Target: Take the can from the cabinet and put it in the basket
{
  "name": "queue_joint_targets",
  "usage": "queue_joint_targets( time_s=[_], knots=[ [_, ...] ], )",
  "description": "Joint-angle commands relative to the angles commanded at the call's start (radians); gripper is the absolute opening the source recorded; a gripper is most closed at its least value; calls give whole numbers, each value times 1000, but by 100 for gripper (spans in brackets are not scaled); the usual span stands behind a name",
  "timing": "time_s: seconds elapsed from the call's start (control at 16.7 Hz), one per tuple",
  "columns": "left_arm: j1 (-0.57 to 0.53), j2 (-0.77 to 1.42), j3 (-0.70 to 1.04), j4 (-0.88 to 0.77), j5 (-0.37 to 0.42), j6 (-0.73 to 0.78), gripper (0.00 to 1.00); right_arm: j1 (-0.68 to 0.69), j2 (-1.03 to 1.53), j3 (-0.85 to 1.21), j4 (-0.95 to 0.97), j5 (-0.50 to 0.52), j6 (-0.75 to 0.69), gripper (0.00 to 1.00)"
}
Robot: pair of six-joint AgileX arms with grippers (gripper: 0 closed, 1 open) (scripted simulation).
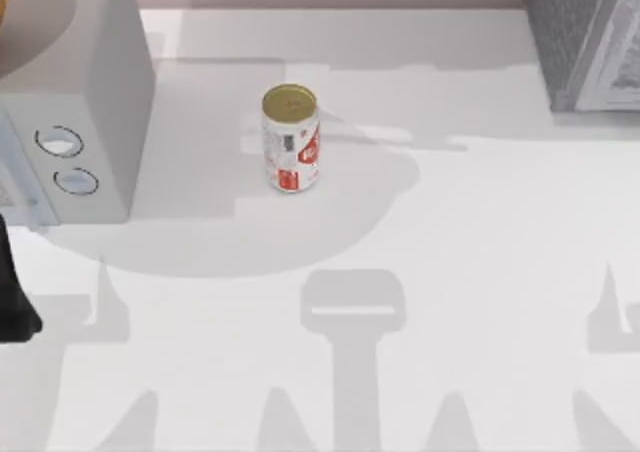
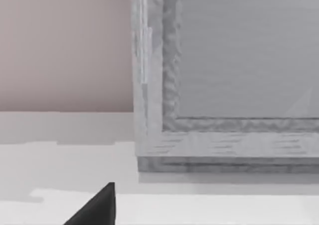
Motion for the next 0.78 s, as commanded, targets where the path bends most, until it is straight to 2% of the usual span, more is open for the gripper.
queue_joint_targets(
  time_s=[0.36, 0.78],
  knots=[
    [-128, 405, 142, 263, -127, 3, 100, 0, 0, 0, 0, 0, 0, 100],
    [-348, 1096, 386, 714, -343, 7, 100, 0, 0, 0, 0, 0, 0, 100]
  ],
)
